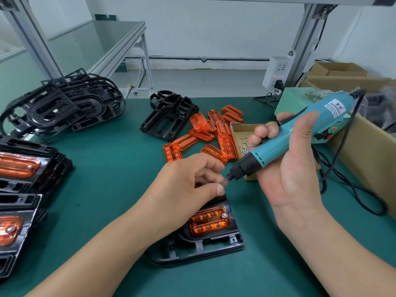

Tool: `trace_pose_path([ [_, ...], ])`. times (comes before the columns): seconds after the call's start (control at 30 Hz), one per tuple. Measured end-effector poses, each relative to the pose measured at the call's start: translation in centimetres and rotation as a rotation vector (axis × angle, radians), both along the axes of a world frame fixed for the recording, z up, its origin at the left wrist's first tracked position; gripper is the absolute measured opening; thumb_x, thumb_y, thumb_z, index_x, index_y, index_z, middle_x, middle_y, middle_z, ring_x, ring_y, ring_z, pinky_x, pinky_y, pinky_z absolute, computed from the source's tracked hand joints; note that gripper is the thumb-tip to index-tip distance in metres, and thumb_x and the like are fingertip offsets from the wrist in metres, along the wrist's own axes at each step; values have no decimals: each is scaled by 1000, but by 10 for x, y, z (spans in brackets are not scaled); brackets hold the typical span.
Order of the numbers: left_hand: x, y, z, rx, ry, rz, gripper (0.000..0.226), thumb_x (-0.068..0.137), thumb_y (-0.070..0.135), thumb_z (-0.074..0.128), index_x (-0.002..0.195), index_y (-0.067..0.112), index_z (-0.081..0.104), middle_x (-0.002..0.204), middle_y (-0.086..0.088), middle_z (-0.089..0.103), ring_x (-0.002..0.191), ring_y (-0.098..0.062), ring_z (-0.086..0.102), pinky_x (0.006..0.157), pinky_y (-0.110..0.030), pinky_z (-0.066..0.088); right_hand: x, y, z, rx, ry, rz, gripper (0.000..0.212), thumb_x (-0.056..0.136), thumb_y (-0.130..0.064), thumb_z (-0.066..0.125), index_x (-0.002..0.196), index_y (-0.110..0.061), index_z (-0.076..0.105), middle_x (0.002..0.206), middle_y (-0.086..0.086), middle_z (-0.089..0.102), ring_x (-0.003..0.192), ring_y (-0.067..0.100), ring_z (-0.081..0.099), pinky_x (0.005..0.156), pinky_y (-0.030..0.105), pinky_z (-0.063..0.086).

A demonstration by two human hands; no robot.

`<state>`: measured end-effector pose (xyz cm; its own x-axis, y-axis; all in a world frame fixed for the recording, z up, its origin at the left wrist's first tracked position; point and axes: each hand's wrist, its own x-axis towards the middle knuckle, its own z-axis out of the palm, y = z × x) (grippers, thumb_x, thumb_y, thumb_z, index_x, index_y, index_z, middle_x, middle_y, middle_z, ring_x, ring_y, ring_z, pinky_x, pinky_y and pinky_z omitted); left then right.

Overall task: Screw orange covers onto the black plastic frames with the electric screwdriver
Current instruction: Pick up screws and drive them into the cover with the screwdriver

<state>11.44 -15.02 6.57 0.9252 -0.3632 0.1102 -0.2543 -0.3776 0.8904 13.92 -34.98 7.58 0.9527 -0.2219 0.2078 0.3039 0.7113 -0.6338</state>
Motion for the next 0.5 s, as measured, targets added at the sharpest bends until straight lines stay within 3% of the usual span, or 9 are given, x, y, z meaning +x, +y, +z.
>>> trace_pose_path([
  [0.1, 2, 2, -1, -52, 40, -27, 36, 91, 11, 80, 114, 36, 68, 105, 16, 78, 100, -3, 75, 92, -25, 60, 0, 0, 0, -2, 0, -3, 47, 88, -58, 65, 109, -18, 55, 80, 0, 50, 78, 16, 58, 79, 30, 52],
  [0.2, 3, 4, -2, -85, 70, -57, 41, 93, 1, 74, 119, 33, 67, 112, 15, 77, 103, -5, 76, 94, -16, 55, 0, -1, 0, 1, -5, -5, 47, 88, -58, 64, 110, -17, 54, 81, 0, 50, 78, 16, 59, 79, 30, 53],
  [0.43, 3, 4, -4, -66, 83, -83, 44, 94, 4, 72, 126, 33, 64, 120, 18, 74, 104, -5, 75, 96, -16, 54, -2, 0, 1, -9, -2, 1, 45, 90, -57, 62, 109, -17, 54, 80, 0, 49, 78, 16, 59, 79, 30, 53],
  [0.5, 3, 3, -3, -57, 76, -81, 42, 94, 9, 72, 126, 35, 64, 120, 20, 73, 104, -4, 75, 93, -23, 59, -2, 0, 1, -9, 0, 0, 45, 90, -57, 62, 109, -17, 54, 80, 0, 49, 78, 16, 59, 79, 30, 53],
])
